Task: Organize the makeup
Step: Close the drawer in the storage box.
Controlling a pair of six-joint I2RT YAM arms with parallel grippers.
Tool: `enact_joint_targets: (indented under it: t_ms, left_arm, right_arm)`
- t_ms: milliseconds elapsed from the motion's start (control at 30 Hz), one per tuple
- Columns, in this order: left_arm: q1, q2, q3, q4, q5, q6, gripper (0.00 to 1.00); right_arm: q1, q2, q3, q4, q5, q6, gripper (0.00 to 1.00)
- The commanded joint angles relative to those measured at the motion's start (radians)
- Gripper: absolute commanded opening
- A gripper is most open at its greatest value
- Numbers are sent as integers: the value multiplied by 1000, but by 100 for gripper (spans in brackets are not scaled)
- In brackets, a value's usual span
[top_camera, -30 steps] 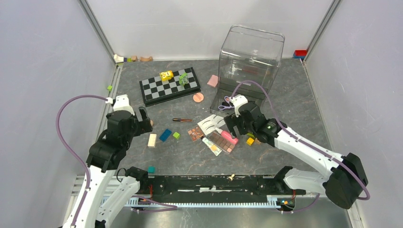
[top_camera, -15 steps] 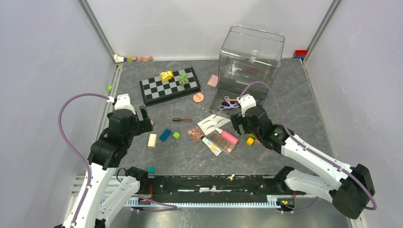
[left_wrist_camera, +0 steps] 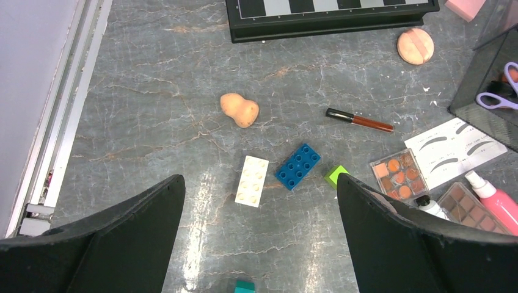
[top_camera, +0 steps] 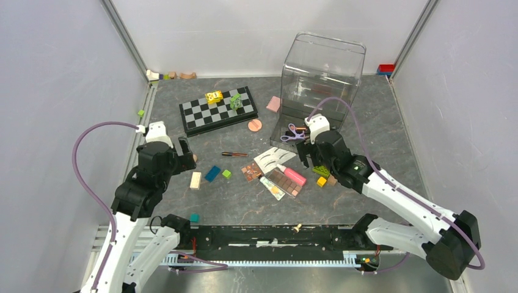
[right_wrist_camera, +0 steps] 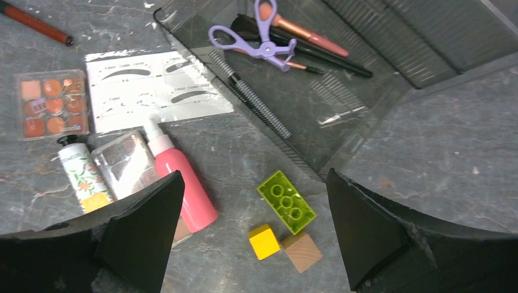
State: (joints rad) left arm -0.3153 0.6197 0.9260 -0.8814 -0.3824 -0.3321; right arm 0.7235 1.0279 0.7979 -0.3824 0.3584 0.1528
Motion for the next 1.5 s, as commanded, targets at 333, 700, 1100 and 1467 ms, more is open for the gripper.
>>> enact_joint_targets:
  t_ms: [333, 700, 1100, 1467]
  left_arm:
    - [6, -9, -1, 33, 14, -22, 100]
    - [6, -7, -1, 33, 13, -22, 100]
    - [6, 2, -1, 33, 14, -21, 100]
    - [6, 4, 0, 33, 13, -21, 100]
  right_arm:
    - [108, 211, -9, 163, -71, 133, 89]
    - [134, 426, 66, 203, 4, 72, 83]
    - [131, 567, 111, 248, 74, -33, 81]
    - [91, 621, 159, 255, 83, -59, 76]
